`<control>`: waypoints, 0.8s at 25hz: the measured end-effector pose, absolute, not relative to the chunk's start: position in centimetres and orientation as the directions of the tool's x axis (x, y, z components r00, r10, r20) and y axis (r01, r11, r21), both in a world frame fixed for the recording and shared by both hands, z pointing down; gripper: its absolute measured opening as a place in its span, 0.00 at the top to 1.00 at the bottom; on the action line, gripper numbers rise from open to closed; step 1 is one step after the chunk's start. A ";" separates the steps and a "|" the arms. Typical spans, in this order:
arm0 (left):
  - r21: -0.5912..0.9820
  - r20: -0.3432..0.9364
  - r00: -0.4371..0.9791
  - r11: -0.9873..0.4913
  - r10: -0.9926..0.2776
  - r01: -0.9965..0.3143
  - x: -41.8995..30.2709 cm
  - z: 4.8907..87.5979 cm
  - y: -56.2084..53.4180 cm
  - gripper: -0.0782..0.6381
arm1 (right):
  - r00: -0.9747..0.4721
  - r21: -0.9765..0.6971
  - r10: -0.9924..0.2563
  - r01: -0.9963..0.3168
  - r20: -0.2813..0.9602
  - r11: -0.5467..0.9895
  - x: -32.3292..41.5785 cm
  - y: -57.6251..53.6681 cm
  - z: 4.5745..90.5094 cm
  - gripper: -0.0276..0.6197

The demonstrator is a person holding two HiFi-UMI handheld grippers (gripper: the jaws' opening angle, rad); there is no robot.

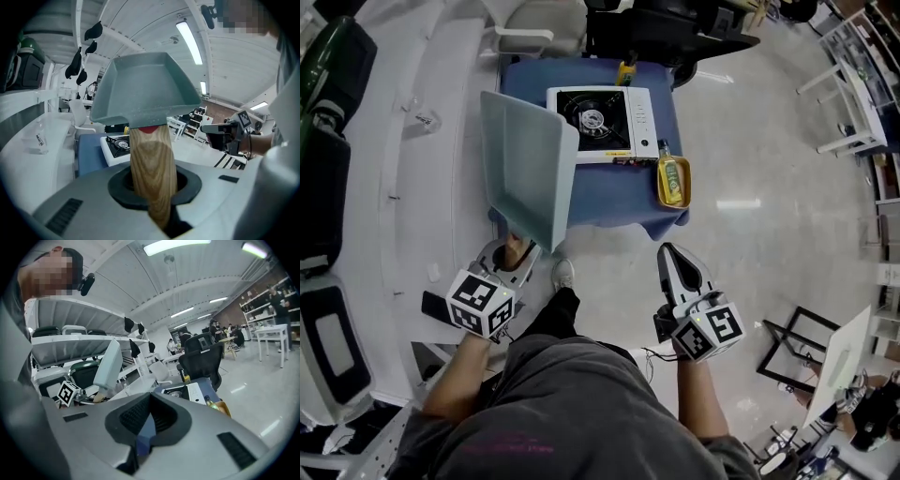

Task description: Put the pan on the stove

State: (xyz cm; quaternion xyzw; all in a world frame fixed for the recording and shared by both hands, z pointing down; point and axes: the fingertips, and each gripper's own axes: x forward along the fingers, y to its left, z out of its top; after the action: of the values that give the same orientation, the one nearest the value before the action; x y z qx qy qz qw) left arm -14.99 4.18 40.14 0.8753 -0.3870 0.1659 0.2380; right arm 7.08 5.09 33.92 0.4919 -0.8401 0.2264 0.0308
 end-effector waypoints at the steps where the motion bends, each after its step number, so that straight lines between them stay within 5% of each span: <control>1: 0.290 0.476 0.643 -0.583 -0.600 -0.759 -15.4 40.2 2.9 0.81 | -0.516 -0.353 -0.811 -0.839 0.276 0.414 6.6 3.8 33.9 0.98; 20: 0.281 0.596 0.571 -0.519 -0.565 -0.807 -17.4 45.5 -6.5 0.81 | -0.537 -0.361 -0.777 -0.831 0.327 0.423 5.4 -8.2 37.1 0.98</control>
State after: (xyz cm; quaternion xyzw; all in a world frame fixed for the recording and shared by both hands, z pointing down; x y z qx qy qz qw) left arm -17.43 -6.48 45.48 0.8429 -0.4070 0.2214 0.2736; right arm 5.35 -8.16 37.14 0.4778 -0.8416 0.2457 0.0550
